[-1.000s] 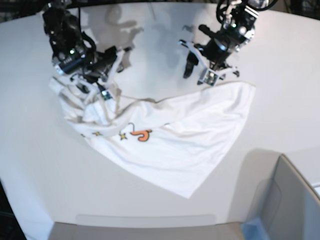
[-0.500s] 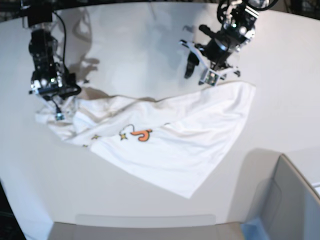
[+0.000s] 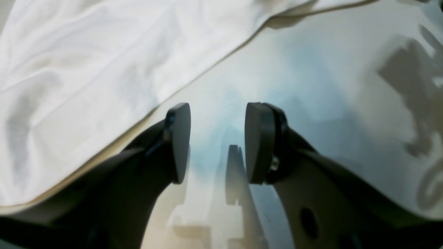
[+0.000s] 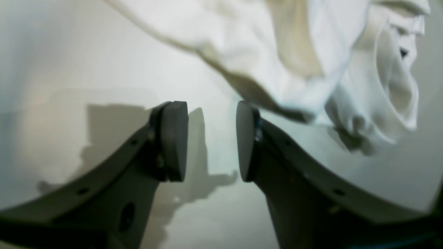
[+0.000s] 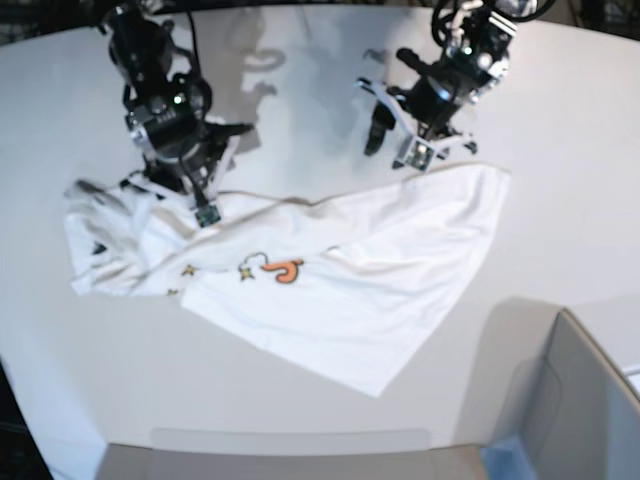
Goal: Layout the t-shirt on the table in an organized manner, then fold the t-shirt properly
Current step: 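Pull the bunched fabric with the right gripper to spread it flat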
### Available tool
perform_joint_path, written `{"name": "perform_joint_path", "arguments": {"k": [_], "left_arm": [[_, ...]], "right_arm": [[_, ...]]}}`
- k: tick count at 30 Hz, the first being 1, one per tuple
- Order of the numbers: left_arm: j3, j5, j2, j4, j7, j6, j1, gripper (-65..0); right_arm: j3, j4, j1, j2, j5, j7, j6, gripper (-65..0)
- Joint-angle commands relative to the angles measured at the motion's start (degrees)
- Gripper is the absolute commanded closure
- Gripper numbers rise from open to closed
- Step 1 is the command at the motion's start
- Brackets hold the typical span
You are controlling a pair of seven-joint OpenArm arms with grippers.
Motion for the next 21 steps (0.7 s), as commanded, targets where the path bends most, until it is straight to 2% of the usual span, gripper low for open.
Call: {"name": "perform_joint_path", "arguments": {"k": [1,4,6,9,11,13,16,21], "left_arm": [[-0.1,0.0,-0.4,1.1,-1.2,0.3,-0.3,-25.6],[-0.4,0.0,-0.4,1.1,-1.2,0.3,0.0,-25.6],[-0.2,0.0,-0.4,1.1,-1.2,0.3,0.0,-25.6],[-0.1,0.0,-0.4,1.1,-1.2,0.3,0.1,-25.6],[-0.1,0.0,-0.4,1.1,-1.2,0.3,0.1,-25.6],[-0.1,0.0,-0.4,1.1,-1.2,0.3,0.0,-25.6],[-0.1,0.0,-0.4,1.1,-1.2,0.3,0.0,-25.6],[-0.1,0.0,-0.4,1.0,-1.2,0.3,0.1,-25.6]], "right_arm": [[4.2,0.9,0.9,-1.3,-1.0,2.5,-0.2,-23.2],[17.4,0.5,2.0,-8.8,2.8,8.7,0.1,-23.2],[25.5,0.5,3.7,-11.6,8.6,9.8,0.1,-23.2],[34.4,-0.1,4.4,-12.2,18.8,9.8,0.0,-23.2],[37.2,-2.3,4.4,-12.1,25.1,9.7,-0.2,-23.2],[38.9,-5.2,4.4,-12.1,28.5,9.7,-0.4,-23.2],[41.9,-8.5,4.5,-13.1,29.7,10.1,-1.5,-23.2],[42.5,-10.1,5.4,-13.3,29.7,10.3,-1.8,-23.2]]}}
